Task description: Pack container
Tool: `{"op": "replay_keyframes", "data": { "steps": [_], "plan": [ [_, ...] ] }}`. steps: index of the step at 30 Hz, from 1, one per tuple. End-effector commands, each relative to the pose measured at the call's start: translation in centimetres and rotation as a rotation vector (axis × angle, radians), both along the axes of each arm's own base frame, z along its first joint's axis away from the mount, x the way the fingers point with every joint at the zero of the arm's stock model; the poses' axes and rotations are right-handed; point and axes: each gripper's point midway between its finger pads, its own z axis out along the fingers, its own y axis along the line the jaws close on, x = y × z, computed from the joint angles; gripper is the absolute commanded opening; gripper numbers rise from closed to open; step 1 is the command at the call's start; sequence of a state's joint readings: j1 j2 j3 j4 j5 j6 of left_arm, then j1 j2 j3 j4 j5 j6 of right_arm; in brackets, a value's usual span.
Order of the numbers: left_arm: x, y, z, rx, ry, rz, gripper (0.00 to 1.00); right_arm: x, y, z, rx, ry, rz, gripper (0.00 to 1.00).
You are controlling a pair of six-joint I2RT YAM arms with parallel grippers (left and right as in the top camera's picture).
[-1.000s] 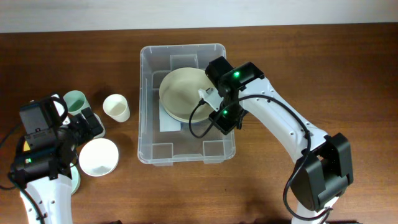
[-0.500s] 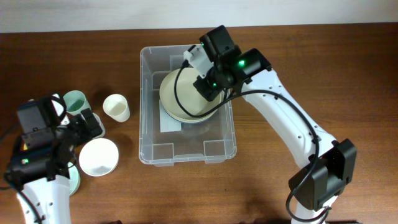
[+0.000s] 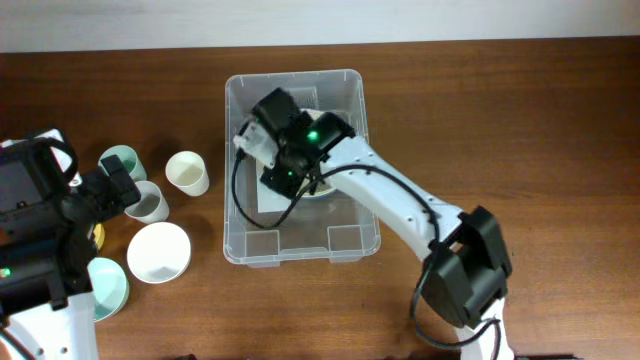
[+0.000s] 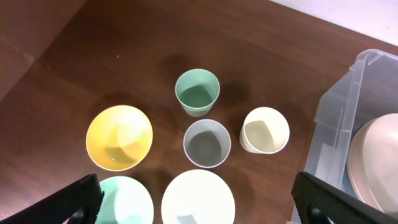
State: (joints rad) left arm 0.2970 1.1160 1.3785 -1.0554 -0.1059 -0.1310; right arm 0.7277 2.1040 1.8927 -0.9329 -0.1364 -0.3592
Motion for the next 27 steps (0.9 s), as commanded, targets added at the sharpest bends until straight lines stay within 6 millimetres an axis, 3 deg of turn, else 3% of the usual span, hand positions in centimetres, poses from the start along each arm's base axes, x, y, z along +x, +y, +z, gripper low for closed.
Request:
{"op": "replay_keyframes", "data": {
  "steps": [1, 18, 27],
  "plan": [
    [0.0, 0.4, 0.2, 0.019, 0.006, 0.002, 0.99, -0.1, 0.6, -0.4, 0.004, 0.006, 0.017, 0.04],
    [0.0, 0.4, 0.1, 0.018, 0.009, 0.002, 0.99, -0.4, 0.2, -5.1, -0.065, 0.087, 0.008, 0.04],
    [0.0, 0.4, 0.1, 0.017, 0.011, 0.002, 0.99, -0.3, 0.2, -5.1, -0.062, 0.083, 0.006, 0.04]
  ]
}}
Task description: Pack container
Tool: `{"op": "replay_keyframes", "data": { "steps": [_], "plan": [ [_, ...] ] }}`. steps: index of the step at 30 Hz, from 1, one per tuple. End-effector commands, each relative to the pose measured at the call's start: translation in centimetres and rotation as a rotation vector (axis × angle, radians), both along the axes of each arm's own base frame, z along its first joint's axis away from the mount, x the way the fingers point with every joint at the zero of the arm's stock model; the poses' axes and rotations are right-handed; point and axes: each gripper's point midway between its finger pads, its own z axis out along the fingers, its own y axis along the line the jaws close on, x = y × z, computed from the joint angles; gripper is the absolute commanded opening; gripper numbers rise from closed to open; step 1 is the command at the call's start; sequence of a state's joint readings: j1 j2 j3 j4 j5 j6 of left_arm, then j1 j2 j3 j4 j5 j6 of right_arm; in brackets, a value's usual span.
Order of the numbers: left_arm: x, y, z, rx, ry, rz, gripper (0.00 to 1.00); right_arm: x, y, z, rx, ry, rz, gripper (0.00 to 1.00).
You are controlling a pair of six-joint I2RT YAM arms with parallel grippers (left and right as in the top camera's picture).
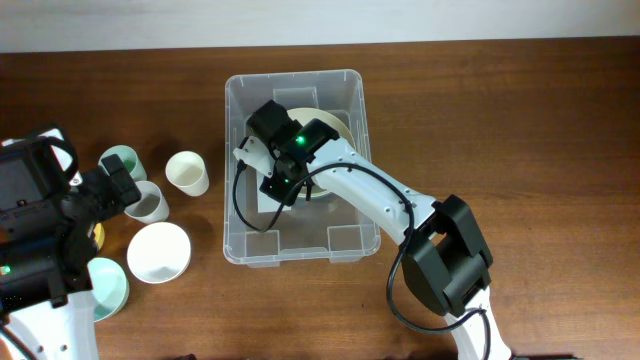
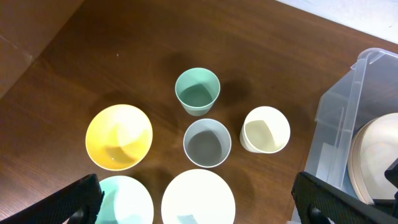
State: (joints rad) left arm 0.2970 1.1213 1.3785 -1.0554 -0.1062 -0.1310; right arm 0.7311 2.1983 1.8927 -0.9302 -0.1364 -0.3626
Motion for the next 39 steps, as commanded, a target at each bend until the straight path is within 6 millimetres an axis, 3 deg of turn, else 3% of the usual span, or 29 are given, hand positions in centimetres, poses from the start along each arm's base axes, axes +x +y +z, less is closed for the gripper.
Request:
{"op": "replay_keyframes", "data": {
  "steps": [1, 15, 19, 25, 28, 30, 31, 32, 33, 37, 39],
  "plan": [
    [-0.1, 0.3, 0.2, 0.018, 0.006, 0.002, 0.99, -0.1, 0.1, -0.7, -0.002, 0.018, -0.001, 0.04],
    [-0.4, 0.3, 0.0, 0.015, 0.019, 0.002, 0.99, -1.0, -0.8, -2.5, -0.042, 0.055, -0.002, 0.04],
    [-0.4, 0.3, 0.0, 0.015, 0.019, 0.002, 0.99, -0.1, -1.1, -1.8, -0.061, 0.009, -0.017, 0.20],
    [-0.4, 0.3, 0.0, 0.015, 0.019, 0.002, 0.99, 1.8, -0.1, 4.3, -0.006, -0.091, -0.031, 0.31],
    [-0.4, 0.3, 0.0, 0.015, 0.019, 0.002, 0.99, 3.8, -0.5, 11.1, 0.080, -0.187, -0.122, 0.33],
    [-0.4, 0.3, 0.0, 0.014, 0.020, 0.002, 0.99, 6.9, -3.0, 15.3, 0.124, -0.279, -0.357, 0.36],
    [-0.4, 0.3, 0.0, 0.014, 0.020, 0.002, 1.00, 8.4, -4.7, 16.8, 0.145, -0.315, -0.480, 0.46],
    [-0.4, 0.2, 0.0, 0.014, 0.020, 0.001, 0.99, 10.0, -6.8, 18.2, 0.185, -0.325, -0.596, 0.82],
    [-0.4, 0.2, 0.0, 0.014, 0.020, 0.001, 0.99, 10.6, -7.7, 18.6, 0.203, -0.317, -0.630, 0.99],
    [-0.3, 0.2, 0.0, 0.012, 0.017, -0.002, 0.99, 11.7, -12.0, 18.8, 0.216, -0.255, -0.672, 0.99],
    [-0.1, -0.1, 0.1, 0.001, 0.008, -0.014, 0.99, 12.4, -16.8, 19.6, 0.227, -0.226, -0.834, 0.99]
  ]
}}
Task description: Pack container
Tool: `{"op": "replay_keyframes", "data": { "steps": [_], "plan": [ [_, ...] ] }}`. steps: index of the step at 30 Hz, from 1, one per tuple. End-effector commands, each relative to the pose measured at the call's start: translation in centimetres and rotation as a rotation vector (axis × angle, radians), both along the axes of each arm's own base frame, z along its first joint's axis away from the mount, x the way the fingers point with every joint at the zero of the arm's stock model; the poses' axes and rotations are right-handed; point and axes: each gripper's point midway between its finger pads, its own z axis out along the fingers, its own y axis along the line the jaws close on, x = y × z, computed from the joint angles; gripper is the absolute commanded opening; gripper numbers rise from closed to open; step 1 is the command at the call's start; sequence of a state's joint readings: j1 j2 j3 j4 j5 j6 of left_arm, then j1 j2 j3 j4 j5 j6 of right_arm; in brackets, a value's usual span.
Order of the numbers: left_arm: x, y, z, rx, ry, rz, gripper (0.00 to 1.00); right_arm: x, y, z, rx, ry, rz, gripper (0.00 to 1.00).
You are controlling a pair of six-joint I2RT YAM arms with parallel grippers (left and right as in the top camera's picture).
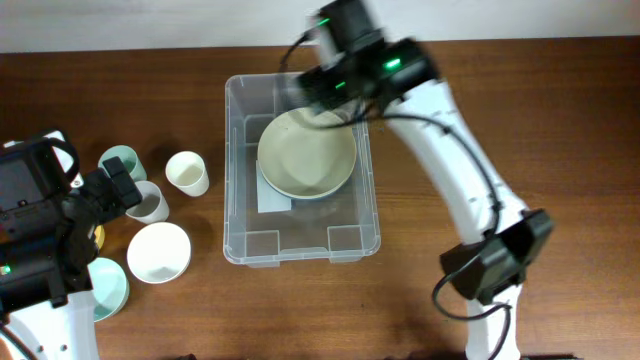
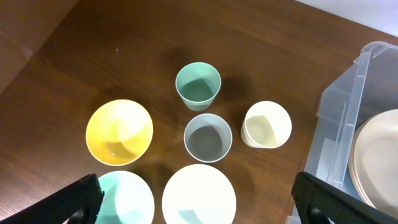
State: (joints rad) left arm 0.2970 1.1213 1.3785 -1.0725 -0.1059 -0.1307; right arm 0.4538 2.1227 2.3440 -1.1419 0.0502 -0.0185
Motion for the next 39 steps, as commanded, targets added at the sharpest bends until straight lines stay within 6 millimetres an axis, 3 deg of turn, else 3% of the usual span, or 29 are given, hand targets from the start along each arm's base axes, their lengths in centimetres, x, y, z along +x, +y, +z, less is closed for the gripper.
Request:
{"op": "replay_keyframes", "data": {
  "steps": [1, 2, 3, 7, 11, 13, 17, 22, 24, 32, 35, 39],
  "plan": [
    [0.3, -0.3, 0.3, -0.009, -0.014, -0.030, 0.99, 0.4, -5.1, 2.4, 0.103, 0.016, -0.206, 0.99],
    [0.7, -1.1, 0.3, -0.035, -0.021, -0.073, 0.99, 0.3, -8.6, 3.4, 0.144, 0.030, -0.327, 0.99],
    [0.8, -1.4, 0.2, -0.045, -0.020, -0.089, 0.99, 0.0, -10.7, 4.0, 0.159, 0.034, -0.387, 0.99],
    [1.1, -1.4, -1.3, -0.068, 0.036, -0.090, 0.99, -2.7, -17.5, 5.9, 0.146, 0.060, -0.535, 0.99],
    [1.8, -1.4, -3.3, -0.107, 0.111, -0.098, 0.99, -6.7, -22.4, 6.8, 0.080, 0.104, -0.665, 0.99],
    [2.3, -1.3, -4.2, -0.122, 0.144, -0.098, 0.99, -8.7, -23.8, 7.5, 0.096, 0.125, -0.720, 0.99],
    [3.6, -0.9, -4.5, -0.127, 0.184, -0.104, 0.99, -12.4, -24.5, 8.4, 0.081, 0.168, -0.746, 0.99],
    [4.9, -0.3, -4.0, -0.113, 0.181, -0.104, 0.99, -16.5, -23.3, 7.9, 0.074, 0.169, -0.712, 0.99],
    [4.9, -0.2, -4.0, -0.111, 0.180, -0.103, 0.99, -17.8, -23.2, 6.3, 0.077, 0.176, -0.716, 0.99],
    [4.9, -0.1, -4.1, -0.103, 0.187, -0.100, 0.99, -22.3, -22.5, -6.7, 0.105, 0.231, -0.689, 0.99],
    [5.8, 0.6, -4.6, -0.100, 0.191, -0.087, 0.99, -23.4, -21.6, -10.4, 0.099, 0.317, -0.627, 0.99],
    [7.5, 4.0, -5.3, -0.071, 0.222, -0.009, 0.99, -23.3, -21.6, -11.6, 0.072, 0.350, -0.612, 0.99]
  ]
}}
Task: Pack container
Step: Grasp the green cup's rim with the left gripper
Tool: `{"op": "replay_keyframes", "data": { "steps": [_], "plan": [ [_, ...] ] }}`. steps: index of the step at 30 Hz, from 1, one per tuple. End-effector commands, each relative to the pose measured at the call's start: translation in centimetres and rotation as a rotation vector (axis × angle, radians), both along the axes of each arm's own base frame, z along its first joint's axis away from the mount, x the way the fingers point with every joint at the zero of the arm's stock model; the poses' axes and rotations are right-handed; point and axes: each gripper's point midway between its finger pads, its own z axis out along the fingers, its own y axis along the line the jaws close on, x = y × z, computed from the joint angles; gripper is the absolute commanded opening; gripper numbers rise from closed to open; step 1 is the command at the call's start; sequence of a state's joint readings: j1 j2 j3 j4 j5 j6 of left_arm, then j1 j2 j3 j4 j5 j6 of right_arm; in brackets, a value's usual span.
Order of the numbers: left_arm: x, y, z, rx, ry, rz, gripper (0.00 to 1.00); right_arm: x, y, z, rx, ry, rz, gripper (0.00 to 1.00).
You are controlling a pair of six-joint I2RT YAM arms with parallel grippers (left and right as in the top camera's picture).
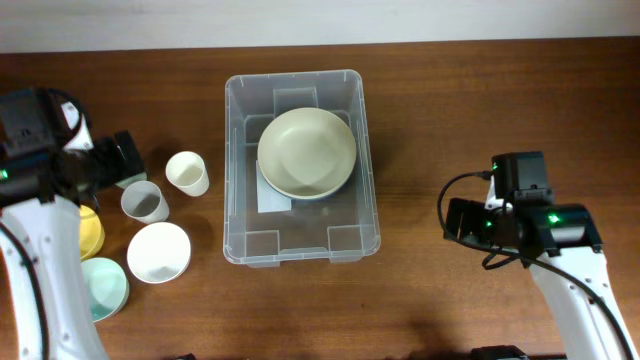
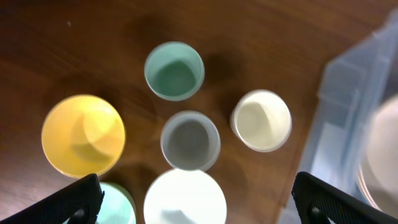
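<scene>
A clear plastic container [image 1: 240,215] stands mid-table with a beige bowl [image 1: 306,152] lying in it; the left wrist view shows its corner [image 2: 348,81]. My left gripper [image 2: 198,202] is open, its fingers wide apart above a group of dishes: green cup [image 2: 174,70], grey cup [image 2: 189,140], cream cup [image 2: 261,120], yellow bowl [image 2: 83,134], white bowl [image 2: 185,198] and mint bowl [image 2: 118,202]. Overhead, the left gripper [image 1: 122,160] hides the green cup. My right gripper [image 1: 465,222] sits at the table's right side, far from the container; its jaws do not show.
A pale flat sheet [image 1: 272,195] lies on the container's floor under the beige bowl. The left wrist view is blurred by motion. Bare wooden table [image 1: 430,120] lies between the container and the right arm.
My right arm was over the container's far rim and is now at the right side of the table. My left arm has shifted toward the table's far side, still open above the cups.
First my right gripper was down in the container at the beige bowl, and it was still there a moment later. Then it stood above the far rim with the bowl lying flat inside. Now it is off to the right. My left gripper stayed open over the dishes.
</scene>
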State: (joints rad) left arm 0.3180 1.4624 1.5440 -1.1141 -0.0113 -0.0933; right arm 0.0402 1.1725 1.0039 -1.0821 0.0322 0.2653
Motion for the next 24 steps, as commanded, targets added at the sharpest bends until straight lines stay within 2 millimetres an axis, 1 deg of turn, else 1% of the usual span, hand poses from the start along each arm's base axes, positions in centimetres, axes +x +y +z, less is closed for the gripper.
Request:
{"op": "replay_keyframes", "data": {
  "steps": [1, 2, 3, 4, 6, 7, 9, 11, 14, 17, 18, 21, 22, 23, 24],
  "plan": [
    [1.9, 4.6, -0.8, 0.082, 0.057, 0.087, 0.99, 0.5, 0.5, -0.2, 0.011, -0.005, 0.039, 0.99],
    [2.1, 5.2, -1.1, 0.089, 0.068, 0.099, 0.99, 0.5, 0.5, -0.2, 0.011, -0.007, 0.039, 0.99],
    [2.8, 6.3, -2.0, 0.098, 0.097, 0.119, 0.99, 0.5, 0.5, -0.2, 0.011, -0.008, 0.040, 0.99],
    [3.3, 6.8, -3.1, 0.092, 0.122, 0.125, 1.00, 0.5, 0.5, -0.2, 0.011, -0.008, 0.039, 0.99],
    [3.8, 7.3, -4.7, 0.081, 0.153, 0.128, 0.99, 0.5, 0.5, -0.2, 0.011, -0.008, 0.039, 0.99],
    [4.3, 7.7, -6.4, 0.069, 0.186, 0.130, 0.99, 0.5, 0.5, -0.2, 0.010, -0.007, 0.040, 0.99],
    [4.9, 8.2, -8.9, 0.053, 0.230, 0.132, 0.99, 0.5, 0.5, -0.2, 0.010, -0.007, 0.040, 0.99],
    [5.2, 8.6, -10.3, 0.044, 0.251, 0.135, 0.99, 0.5, 0.5, -0.2, 0.010, -0.007, 0.040, 0.99],
    [6.4, 9.2, -13.0, 0.037, 0.271, 0.135, 0.99, 0.5, 0.4, -0.2, 0.007, -0.007, 0.039, 0.99],
    [7.1, 9.4, -14.7, 0.033, 0.279, 0.134, 0.94, 0.5, 0.3, -0.2, -0.001, -0.006, 0.036, 0.99],
    [7.4, 9.5, -15.5, 0.028, 0.286, 0.132, 0.85, 0.5, 0.3, -0.2, -0.001, -0.006, 0.036, 0.99],
    [7.8, 9.1, -17.3, -0.011, 0.300, 0.117, 0.72, 0.5, 0.2, -0.2, -0.009, -0.007, 0.033, 0.99],
    [8.2, 8.5, -18.3, -0.048, 0.297, 0.101, 0.66, 0.5, 0.1, -0.2, -0.011, -0.006, 0.032, 0.99],
    [8.4, 8.2, -18.7, -0.067, 0.297, 0.093, 0.60, 0.5, 0.1, -0.2, -0.011, -0.006, 0.032, 0.99],
    [8.5, 8.0, -18.9, -0.081, 0.296, 0.088, 0.52, 0.5, 0.1, -0.2, -0.011, -0.006, 0.032, 0.99]
  ]
}}
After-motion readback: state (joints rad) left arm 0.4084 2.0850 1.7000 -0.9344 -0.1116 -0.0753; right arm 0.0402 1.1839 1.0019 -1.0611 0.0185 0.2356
